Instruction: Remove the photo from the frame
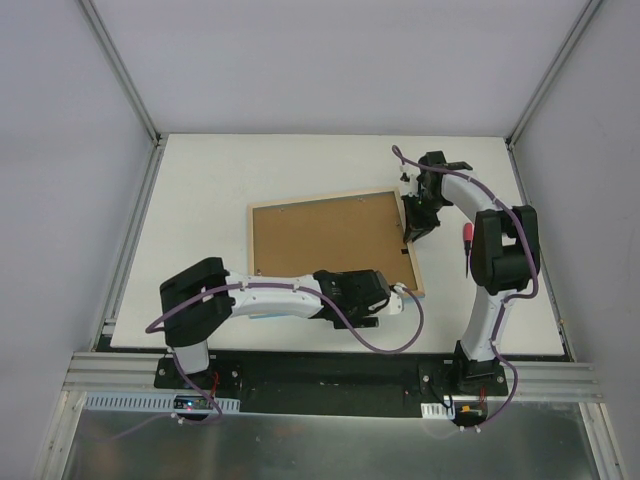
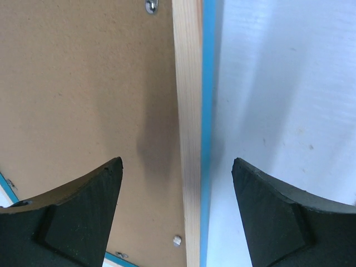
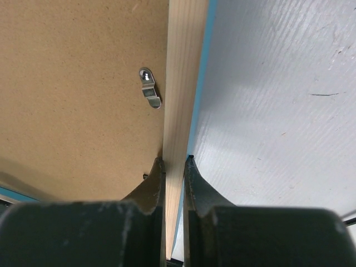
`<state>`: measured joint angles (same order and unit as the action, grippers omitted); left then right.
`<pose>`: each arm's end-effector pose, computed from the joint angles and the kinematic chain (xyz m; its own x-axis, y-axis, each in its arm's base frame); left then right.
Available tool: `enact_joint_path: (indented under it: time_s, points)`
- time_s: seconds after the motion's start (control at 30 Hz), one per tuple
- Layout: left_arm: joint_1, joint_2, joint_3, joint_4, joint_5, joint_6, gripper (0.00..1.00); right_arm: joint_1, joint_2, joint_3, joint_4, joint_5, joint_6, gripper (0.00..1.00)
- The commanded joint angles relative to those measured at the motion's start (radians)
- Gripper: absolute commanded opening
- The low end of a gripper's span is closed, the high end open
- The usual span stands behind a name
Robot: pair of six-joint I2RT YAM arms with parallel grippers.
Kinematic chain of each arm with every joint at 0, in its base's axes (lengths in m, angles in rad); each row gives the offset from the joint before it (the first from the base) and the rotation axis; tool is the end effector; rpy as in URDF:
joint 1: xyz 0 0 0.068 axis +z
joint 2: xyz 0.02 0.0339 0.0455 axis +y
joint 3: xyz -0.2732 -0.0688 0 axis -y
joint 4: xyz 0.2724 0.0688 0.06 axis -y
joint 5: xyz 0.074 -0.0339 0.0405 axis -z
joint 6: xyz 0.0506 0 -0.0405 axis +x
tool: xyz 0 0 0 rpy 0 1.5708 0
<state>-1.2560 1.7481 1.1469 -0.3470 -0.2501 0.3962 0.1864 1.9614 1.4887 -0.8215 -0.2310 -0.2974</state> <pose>0.1353 -0.3750 0.1779 0.1062 0.8813 -0.4604 0.9058 0.1053 0.4105 0.4180 0.0906 0.1770 -0.8330 -0.4474 -0.3256 -0.5082 0.8513 0.1306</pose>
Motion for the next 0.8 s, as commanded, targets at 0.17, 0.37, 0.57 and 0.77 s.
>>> enact_joint_path:
  time_s: [0.17,0.37,0.57,0.77]
  points:
    - [-0.017,0.119,-0.033,0.166,-0.258,0.007,0.79,-0.015,-0.029,0.056,-0.056,-0.133,0.012,0.00]
    - [-0.051,0.165,-0.088,0.259,-0.373,0.033,0.99,-0.028,-0.038,0.056,-0.056,-0.162,0.021,0.00]
    - [-0.092,0.202,-0.138,0.370,-0.455,0.096,0.97,-0.045,-0.038,0.054,-0.059,-0.199,0.024,0.00]
    - [-0.108,0.240,-0.160,0.442,-0.505,0.144,0.86,-0.050,-0.038,0.061,-0.068,-0.212,0.023,0.00]
